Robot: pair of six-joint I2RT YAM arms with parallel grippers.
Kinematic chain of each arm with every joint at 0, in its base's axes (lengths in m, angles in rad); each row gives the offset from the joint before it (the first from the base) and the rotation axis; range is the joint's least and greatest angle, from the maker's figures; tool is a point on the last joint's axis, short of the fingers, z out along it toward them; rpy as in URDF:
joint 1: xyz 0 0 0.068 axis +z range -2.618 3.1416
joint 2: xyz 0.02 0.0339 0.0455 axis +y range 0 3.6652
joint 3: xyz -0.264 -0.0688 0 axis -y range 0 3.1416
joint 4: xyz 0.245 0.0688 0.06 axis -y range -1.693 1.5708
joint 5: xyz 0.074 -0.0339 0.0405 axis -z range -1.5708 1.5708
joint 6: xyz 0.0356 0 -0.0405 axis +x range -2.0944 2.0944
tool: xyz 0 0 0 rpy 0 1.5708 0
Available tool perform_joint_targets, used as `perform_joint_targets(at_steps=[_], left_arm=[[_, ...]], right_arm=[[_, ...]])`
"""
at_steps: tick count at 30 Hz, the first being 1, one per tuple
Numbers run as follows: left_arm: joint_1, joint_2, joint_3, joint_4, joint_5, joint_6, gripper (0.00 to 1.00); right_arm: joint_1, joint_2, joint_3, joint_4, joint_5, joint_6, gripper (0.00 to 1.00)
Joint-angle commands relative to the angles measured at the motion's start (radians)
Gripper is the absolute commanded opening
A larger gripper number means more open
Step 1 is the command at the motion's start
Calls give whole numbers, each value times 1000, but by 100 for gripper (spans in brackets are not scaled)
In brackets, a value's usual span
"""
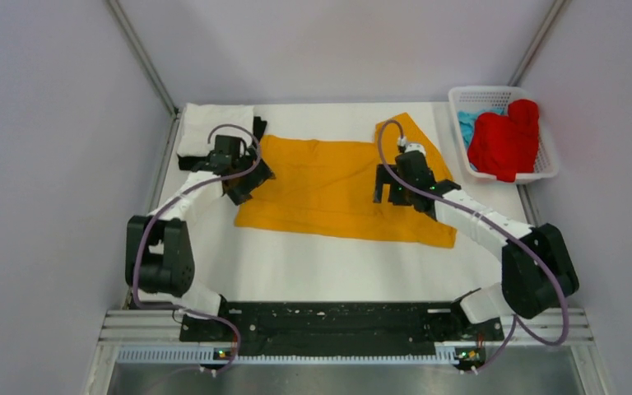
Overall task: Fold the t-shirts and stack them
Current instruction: Grab the side of the flattened tshirt furthest away from the robot with both arms
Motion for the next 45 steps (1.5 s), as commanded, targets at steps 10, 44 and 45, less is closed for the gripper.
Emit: perform_joint_targets(at_steps=[10, 44, 45], left_arm=[[-88, 261, -64, 93, 112, 3, 99], [-267, -666, -683, -149, -79, -274, 99], [-267, -667, -655, -163, -108, -255, 99]], right_arm=[[0, 141, -234, 199, -270, 87, 97], [247, -542, -454, -124, 69, 336, 99], [248, -536, -430, -121, 87, 336, 99]])
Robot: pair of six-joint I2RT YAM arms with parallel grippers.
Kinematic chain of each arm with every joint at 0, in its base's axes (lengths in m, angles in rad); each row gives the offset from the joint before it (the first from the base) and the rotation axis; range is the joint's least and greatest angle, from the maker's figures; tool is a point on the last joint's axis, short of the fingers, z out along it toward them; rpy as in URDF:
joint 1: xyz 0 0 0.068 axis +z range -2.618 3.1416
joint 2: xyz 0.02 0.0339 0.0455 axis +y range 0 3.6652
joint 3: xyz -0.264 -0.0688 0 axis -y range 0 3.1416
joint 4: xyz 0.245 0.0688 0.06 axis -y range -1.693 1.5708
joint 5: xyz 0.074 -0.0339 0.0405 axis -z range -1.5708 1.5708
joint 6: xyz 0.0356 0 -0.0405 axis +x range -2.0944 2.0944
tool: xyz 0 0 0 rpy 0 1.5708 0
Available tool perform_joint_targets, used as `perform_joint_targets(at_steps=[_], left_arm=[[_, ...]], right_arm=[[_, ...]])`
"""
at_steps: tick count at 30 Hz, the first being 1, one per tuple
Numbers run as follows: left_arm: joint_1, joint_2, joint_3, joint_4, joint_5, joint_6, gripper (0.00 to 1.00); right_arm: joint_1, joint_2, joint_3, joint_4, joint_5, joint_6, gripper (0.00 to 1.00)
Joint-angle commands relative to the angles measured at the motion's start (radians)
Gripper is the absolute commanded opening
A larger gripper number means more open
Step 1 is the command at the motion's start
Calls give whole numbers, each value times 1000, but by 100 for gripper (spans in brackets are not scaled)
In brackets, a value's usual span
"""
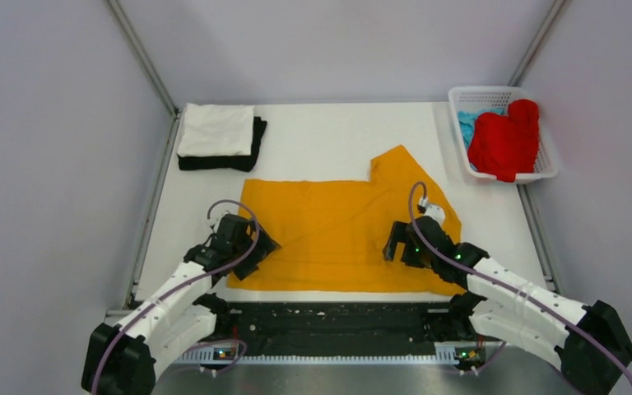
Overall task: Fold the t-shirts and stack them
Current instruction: Grab the side of the flattened tshirt furthest away from the robot with both arms
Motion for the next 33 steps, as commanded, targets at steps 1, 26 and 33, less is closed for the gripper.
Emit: perform_joint_targets(at_steps=[1, 26, 33], left_arm=[[-2, -10, 62, -153, -102, 42, 99], [323, 1075, 1047, -94, -96, 413, 78], [317, 1135, 1034, -113, -70, 378, 64]], right_arm=[[8, 23, 138, 9, 116, -34, 99], [-446, 984, 968, 135, -40, -324, 92], [-446, 1100, 1060, 157, 52, -340, 90]])
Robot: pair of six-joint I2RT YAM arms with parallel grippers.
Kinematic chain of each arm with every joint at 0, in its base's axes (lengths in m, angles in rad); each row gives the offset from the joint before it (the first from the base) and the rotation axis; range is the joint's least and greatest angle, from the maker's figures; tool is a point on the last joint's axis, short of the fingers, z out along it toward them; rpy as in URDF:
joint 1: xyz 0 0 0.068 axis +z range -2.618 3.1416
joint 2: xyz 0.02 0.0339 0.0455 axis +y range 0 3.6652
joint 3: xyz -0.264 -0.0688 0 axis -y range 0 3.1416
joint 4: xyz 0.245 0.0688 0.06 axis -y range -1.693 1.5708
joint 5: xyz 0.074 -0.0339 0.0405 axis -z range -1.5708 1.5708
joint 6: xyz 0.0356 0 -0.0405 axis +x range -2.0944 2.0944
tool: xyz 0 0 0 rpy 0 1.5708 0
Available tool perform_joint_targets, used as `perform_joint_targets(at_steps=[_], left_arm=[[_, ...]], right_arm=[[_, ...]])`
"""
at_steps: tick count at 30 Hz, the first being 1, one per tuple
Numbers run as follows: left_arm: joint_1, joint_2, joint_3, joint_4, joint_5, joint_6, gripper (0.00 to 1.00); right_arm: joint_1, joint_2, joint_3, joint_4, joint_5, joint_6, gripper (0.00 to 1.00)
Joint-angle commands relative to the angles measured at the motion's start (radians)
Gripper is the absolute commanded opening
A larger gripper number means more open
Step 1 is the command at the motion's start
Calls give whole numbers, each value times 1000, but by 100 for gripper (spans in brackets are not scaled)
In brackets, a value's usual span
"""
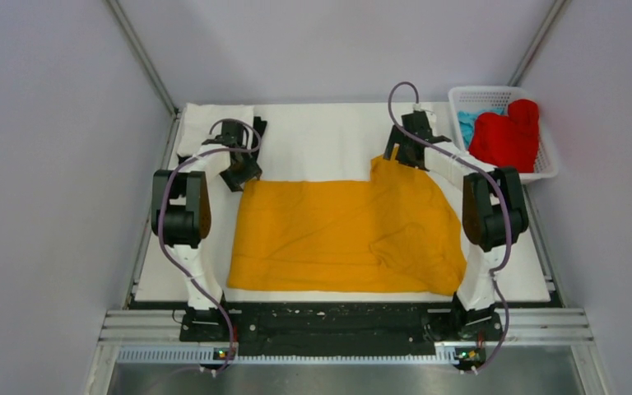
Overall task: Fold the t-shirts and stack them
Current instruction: Grab the side of the flattened tshirt furthest away from the robot with both arms
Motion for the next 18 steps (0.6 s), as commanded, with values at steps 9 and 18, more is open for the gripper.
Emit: perform_joint_targets(at_steps=[9, 18], left_arm=[[-22, 36, 17, -101, -31, -36, 14], [-33, 2, 41, -143, -61, -27, 0]], right_arm=[[1, 97, 120, 85, 26, -60, 86], [14, 212, 224, 126, 32, -138, 78]])
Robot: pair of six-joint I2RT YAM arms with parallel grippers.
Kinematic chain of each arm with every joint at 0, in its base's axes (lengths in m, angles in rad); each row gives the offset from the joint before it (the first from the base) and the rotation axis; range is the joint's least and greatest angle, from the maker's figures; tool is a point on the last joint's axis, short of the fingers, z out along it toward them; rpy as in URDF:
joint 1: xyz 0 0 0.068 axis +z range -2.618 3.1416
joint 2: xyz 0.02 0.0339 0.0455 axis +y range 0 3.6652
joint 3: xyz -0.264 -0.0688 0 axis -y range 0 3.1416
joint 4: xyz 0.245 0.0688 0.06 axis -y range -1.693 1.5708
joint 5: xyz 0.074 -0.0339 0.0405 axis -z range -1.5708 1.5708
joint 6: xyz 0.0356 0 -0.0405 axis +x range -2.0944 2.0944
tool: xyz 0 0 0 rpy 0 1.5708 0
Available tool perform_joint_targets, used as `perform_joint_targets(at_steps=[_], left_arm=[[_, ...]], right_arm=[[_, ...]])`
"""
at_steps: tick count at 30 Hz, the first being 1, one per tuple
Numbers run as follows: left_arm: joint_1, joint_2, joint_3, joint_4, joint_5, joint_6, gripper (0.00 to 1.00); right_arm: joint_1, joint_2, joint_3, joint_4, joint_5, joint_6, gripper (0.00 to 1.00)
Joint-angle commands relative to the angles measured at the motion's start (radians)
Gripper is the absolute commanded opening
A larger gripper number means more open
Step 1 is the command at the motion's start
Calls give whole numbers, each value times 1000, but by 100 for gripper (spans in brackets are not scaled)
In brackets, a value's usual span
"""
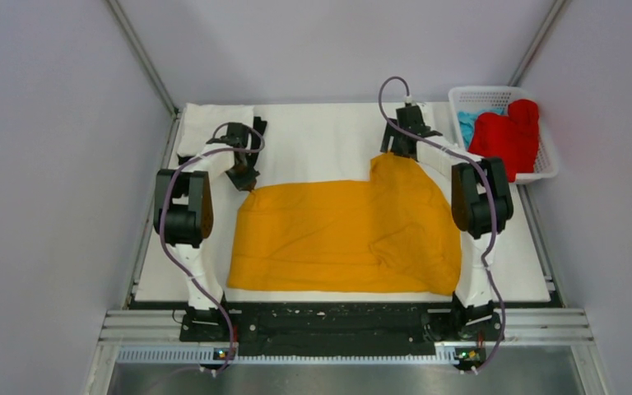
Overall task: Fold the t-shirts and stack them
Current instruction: Grab the side of the flattened tshirt furthest away from the robot with both arms, then fold the other side of the tshirt into a rectangle
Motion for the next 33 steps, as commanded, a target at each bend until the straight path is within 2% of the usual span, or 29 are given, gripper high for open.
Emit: perform_joint_targets(at_steps=[1, 7, 12, 15, 19, 23, 28, 33], left_arm=[[-9, -14, 26, -63, -31, 3, 0], [-18, -37, 22, -71, -39, 3, 0], [-20, -55, 18, -74, -41, 4, 0], [-20, -66, 14, -75, -45, 7, 0], [-20, -73, 7, -67, -44, 19, 0], [-20, -66, 13, -68, -46, 25, 0], [-20, -67, 27, -78, -41, 27, 0], [-20, -125, -8, -69, -46, 22, 0]], right_arm=[[13, 106, 141, 35, 34, -64, 78], [37, 233, 298, -70, 157, -76, 73], [43, 225, 245, -104, 164, -66, 61], [44, 183, 183, -86, 173, -67, 46], [45, 137, 142, -76, 185, -65, 19], [46, 110, 134, -63, 174, -65, 0], [60, 56, 124, -29, 185, -97, 0], [102, -125, -29, 31, 208, -135, 0]])
